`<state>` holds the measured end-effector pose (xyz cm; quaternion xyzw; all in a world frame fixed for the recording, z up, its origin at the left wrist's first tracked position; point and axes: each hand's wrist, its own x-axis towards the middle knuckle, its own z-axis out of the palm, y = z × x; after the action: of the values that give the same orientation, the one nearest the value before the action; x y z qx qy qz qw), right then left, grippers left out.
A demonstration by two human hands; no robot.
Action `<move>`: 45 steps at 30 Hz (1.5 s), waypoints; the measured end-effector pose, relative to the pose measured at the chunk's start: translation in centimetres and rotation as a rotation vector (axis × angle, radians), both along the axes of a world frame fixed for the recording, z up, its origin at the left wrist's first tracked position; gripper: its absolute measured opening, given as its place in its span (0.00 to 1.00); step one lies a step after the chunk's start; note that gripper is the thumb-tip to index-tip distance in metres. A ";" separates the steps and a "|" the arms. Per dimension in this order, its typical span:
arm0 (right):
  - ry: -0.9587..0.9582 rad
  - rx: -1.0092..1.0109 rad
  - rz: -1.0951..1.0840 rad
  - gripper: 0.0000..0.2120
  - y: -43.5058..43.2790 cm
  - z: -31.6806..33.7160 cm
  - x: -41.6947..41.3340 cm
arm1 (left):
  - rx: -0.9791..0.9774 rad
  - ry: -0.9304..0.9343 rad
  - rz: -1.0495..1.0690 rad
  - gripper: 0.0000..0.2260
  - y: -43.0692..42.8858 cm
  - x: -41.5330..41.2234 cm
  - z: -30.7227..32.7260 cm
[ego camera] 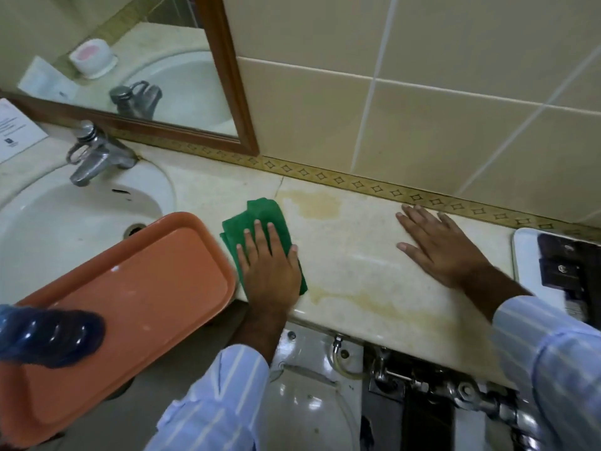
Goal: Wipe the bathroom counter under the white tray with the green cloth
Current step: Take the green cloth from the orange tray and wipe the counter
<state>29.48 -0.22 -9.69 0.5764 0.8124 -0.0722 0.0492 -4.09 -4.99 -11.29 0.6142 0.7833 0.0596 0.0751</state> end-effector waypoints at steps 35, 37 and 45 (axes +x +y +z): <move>0.170 0.067 0.002 0.26 0.5 -2.0 1.6 | -0.056 0.021 -0.436 0.28 4.2 2.0 0.7; 0.171 0.056 0.007 0.26 0.5 -2.0 1.5 | -0.036 0.011 -0.344 0.29 6.0 5.3 0.9; 0.169 0.049 0.006 0.27 0.4 -1.6 1.3 | -0.052 0.032 -0.769 0.29 -4.7 5.5 0.7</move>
<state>30.77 0.21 -11.25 0.5671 0.8168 -0.1007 -0.0335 1.36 -9.64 -10.61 0.8619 0.4980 -0.0020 0.0953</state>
